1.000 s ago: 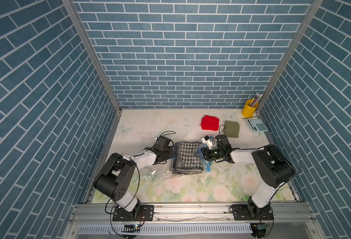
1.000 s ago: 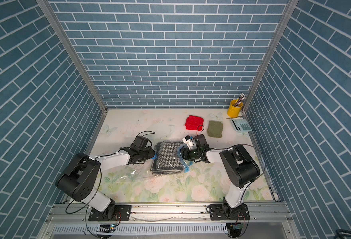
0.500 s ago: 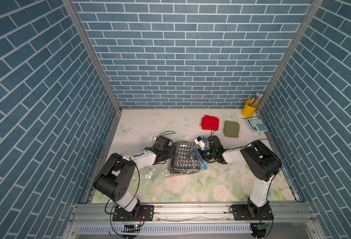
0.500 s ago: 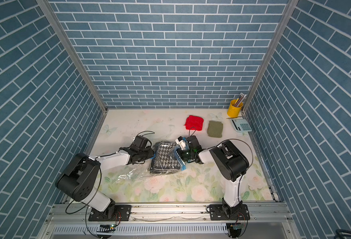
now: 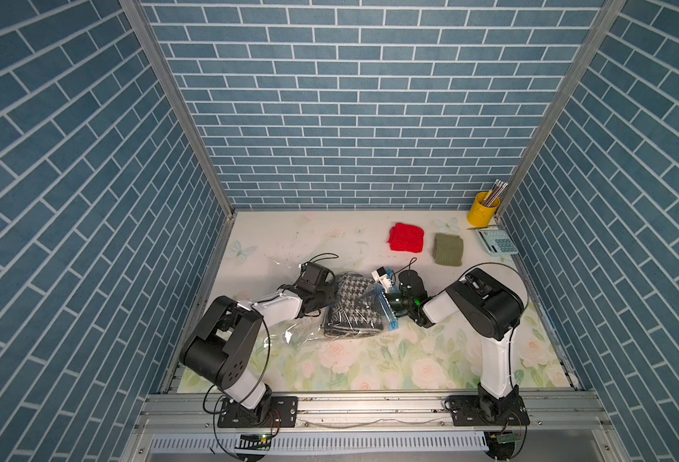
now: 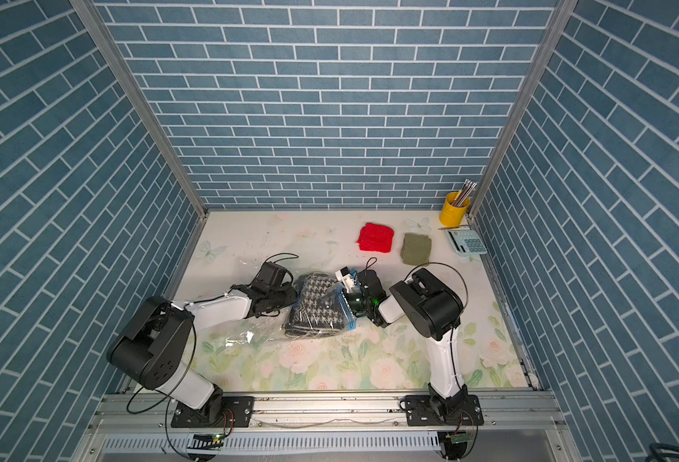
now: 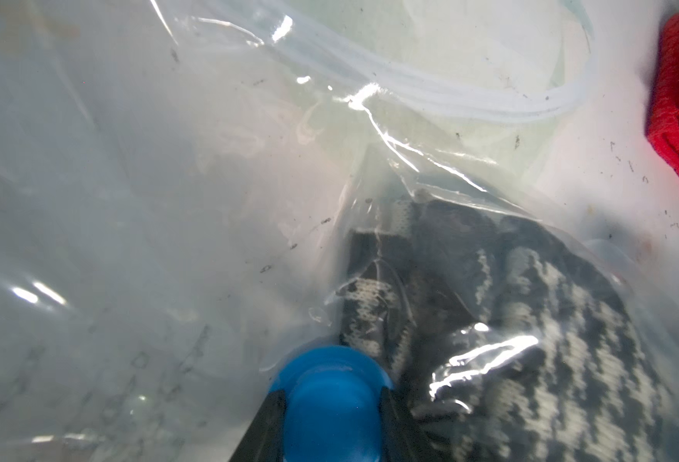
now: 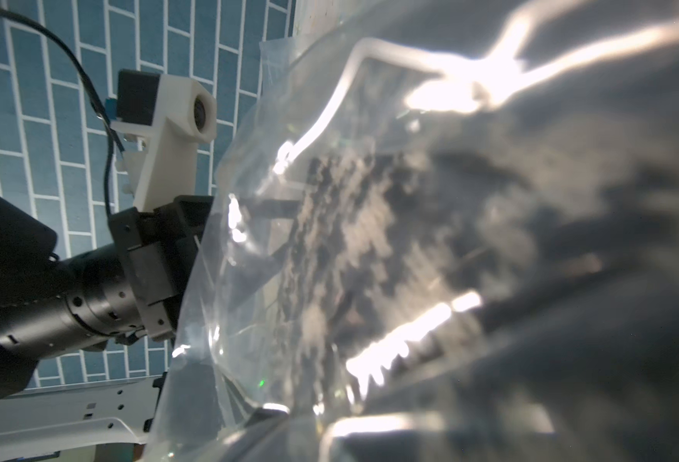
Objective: Take the scarf out of the vacuum bag
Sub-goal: Take out the scarf from the vacuum bag.
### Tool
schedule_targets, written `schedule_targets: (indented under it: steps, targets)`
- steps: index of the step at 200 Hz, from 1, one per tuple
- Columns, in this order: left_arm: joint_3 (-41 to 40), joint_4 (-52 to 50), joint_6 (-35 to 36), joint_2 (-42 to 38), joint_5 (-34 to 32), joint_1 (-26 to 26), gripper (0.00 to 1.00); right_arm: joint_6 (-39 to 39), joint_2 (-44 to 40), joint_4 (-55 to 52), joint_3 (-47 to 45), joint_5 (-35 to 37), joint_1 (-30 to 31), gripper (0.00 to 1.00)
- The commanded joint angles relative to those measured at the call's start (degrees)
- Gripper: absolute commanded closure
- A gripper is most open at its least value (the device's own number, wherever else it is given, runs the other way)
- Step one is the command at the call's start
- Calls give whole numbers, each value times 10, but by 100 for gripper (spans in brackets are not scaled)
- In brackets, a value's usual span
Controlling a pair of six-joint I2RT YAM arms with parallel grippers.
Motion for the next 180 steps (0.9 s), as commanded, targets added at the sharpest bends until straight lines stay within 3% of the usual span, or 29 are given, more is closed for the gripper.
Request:
schedule_targets:
  steps: [1, 32, 116, 144, 180]
  targets:
    - [-22, -54, 2, 13, 19, -4, 78, 65, 15, 126, -12, -26, 17, 73]
    - [-24, -52, 1, 12, 18, -3, 78, 57, 1, 129, -32, -18, 16, 100]
    - [-23, -51, 1, 19, 9, -4, 78, -184, -134, -304, -16, 125, 15, 100]
    - [-22, -58, 2, 19, -3, -3, 78, -217, -165, -385, -5, 175, 11, 100]
    - [-18, -77, -1, 9, -40, -6, 78, -219, -196, -404, -14, 206, -2, 100]
